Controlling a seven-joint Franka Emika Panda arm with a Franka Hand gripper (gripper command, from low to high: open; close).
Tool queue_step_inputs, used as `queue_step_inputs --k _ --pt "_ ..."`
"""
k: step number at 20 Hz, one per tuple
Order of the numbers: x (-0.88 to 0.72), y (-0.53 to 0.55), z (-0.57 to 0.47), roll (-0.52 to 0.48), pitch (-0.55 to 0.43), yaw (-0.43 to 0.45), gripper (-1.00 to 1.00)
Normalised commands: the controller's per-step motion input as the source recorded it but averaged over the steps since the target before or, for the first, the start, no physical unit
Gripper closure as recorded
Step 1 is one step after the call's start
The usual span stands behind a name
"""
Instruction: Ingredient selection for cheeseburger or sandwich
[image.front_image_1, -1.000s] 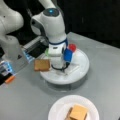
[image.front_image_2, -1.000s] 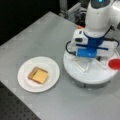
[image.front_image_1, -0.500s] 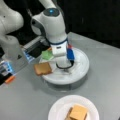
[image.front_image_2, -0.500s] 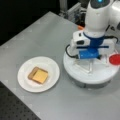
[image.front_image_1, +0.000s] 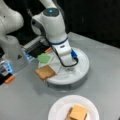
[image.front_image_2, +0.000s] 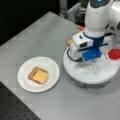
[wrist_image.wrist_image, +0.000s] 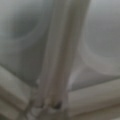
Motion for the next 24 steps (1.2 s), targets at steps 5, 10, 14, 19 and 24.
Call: queue_step_inputs --k 5,10,14,19,24 --pt "0.31 -0.47 -0.38 0.110 0.081 0.450 -1.00" --pt "0.34 -0.49 -0.38 0.122 0.071 0.403 -1.00" --pt "0.38 -0.51 -0.39 0.136 0.082 0.350 -1.00" --pt "0.41 -0.52 -0.41 0.134 0.068 0.349 -1.00" --pt "0.42 -0.52 -0.42 0.109 0.045 0.363 -1.00"
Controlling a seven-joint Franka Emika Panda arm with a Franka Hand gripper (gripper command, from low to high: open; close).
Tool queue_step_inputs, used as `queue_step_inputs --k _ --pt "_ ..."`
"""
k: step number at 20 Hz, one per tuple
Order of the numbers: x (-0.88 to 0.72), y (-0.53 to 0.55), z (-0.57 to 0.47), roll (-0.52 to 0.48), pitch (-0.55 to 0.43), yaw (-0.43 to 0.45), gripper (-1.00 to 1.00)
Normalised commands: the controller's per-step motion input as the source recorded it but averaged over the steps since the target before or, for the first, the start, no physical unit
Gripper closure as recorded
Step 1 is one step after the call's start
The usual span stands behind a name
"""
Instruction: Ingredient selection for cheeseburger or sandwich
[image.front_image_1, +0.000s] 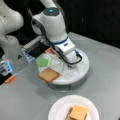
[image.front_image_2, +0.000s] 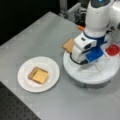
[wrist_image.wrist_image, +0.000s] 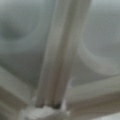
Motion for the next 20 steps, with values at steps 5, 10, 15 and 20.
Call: queue_step_inputs --k 5,10,15,20 --pt "0.41 -0.52 -0.41 0.094 0.038 0.368 -1.00" --pt "0.41 -0.50 -0.39 0.082 0.032 0.397 -1.00" --pt "0.42 -0.53 -0.40 0.074 0.037 0.441 -1.00" --pt "0.44 -0.54 -0.40 0.067 0.030 0.454 -1.00"
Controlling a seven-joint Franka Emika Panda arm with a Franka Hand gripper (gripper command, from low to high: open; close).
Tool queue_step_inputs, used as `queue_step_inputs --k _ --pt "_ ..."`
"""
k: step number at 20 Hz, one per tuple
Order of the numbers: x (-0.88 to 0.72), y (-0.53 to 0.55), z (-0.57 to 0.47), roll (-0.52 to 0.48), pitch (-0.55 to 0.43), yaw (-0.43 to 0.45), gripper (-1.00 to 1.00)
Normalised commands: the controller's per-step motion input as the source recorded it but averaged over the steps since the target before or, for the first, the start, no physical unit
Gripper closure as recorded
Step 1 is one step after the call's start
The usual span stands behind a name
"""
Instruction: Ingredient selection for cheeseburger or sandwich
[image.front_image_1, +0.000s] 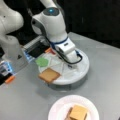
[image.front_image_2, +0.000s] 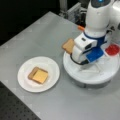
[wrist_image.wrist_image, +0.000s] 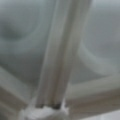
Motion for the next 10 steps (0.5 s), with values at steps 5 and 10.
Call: queue_step_inputs --k 5,10 --pt "0.45 -0.54 -0.39 0.053 0.050 0.296 -1.00" --pt "0.43 -0.51 -0.36 0.018 0.071 0.113 -1.00"
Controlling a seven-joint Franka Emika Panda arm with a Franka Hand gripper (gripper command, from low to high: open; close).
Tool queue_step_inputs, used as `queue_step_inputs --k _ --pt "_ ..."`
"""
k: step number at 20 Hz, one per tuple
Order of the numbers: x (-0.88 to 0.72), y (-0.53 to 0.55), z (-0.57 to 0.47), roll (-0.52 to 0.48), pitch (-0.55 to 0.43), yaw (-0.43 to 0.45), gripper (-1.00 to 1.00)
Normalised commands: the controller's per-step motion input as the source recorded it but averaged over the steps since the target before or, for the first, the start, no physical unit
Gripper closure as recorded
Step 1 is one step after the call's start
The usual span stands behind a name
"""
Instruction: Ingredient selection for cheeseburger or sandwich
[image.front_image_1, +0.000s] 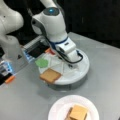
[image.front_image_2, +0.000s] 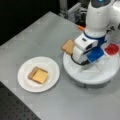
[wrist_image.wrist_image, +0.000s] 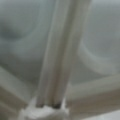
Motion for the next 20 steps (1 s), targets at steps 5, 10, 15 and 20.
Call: queue_step_inputs --k 5,10,15,20 --pt "0.36 -0.47 -0.32 0.008 0.144 -0.187 -1.00" --pt "0.34 -0.34 -0.27 -0.005 0.204 -0.202 -1.00" --pt "0.39 -0.19 -0.17 -0.019 0.209 -0.027 -1.00" --pt "0.43 -0.13 -0.07 -0.039 0.221 0.016 -1.00"
